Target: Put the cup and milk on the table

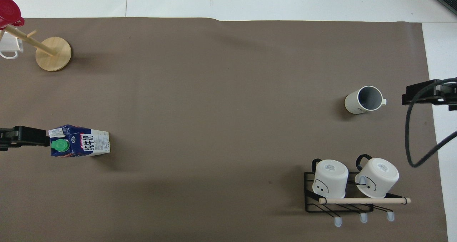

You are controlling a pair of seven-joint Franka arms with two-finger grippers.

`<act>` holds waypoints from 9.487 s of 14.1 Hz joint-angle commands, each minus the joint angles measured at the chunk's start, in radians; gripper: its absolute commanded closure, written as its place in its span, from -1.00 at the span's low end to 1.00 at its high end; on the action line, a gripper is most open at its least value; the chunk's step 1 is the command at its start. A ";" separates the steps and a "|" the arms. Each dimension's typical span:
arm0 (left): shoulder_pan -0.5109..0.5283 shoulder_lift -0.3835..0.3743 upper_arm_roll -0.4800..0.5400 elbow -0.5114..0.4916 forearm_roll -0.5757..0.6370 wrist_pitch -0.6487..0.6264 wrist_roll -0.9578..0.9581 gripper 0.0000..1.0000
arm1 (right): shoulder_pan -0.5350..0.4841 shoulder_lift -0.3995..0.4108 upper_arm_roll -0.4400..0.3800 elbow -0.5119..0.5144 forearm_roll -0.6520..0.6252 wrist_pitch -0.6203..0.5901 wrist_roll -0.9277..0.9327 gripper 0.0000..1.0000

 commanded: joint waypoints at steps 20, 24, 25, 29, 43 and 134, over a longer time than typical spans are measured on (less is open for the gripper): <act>0.009 -0.005 -0.007 0.099 0.009 0.005 -0.006 -1.00 | -0.053 0.074 -0.001 -0.234 0.007 0.335 -0.032 -1.00; 0.009 -0.005 -0.009 0.099 0.009 0.003 -0.007 -1.00 | -0.078 0.123 -0.001 -0.279 0.005 0.442 -0.035 -1.00; 0.006 -0.005 -0.009 0.099 0.009 0.003 -0.004 -1.00 | -0.079 0.146 -0.001 -0.281 0.007 0.465 -0.038 -1.00; 0.009 -0.008 -0.009 0.093 0.008 0.000 -0.006 -1.00 | -0.079 0.162 -0.001 -0.379 0.007 0.569 -0.037 -1.00; 0.034 -0.016 -0.004 0.047 0.006 0.017 0.000 -1.00 | -0.085 0.320 -0.001 -0.480 0.007 0.789 -0.023 -0.45; -0.606 0.117 -0.021 -0.160 -0.026 0.422 -0.607 0.11 | -0.085 0.015 0.166 0.020 0.018 -0.081 0.026 -1.00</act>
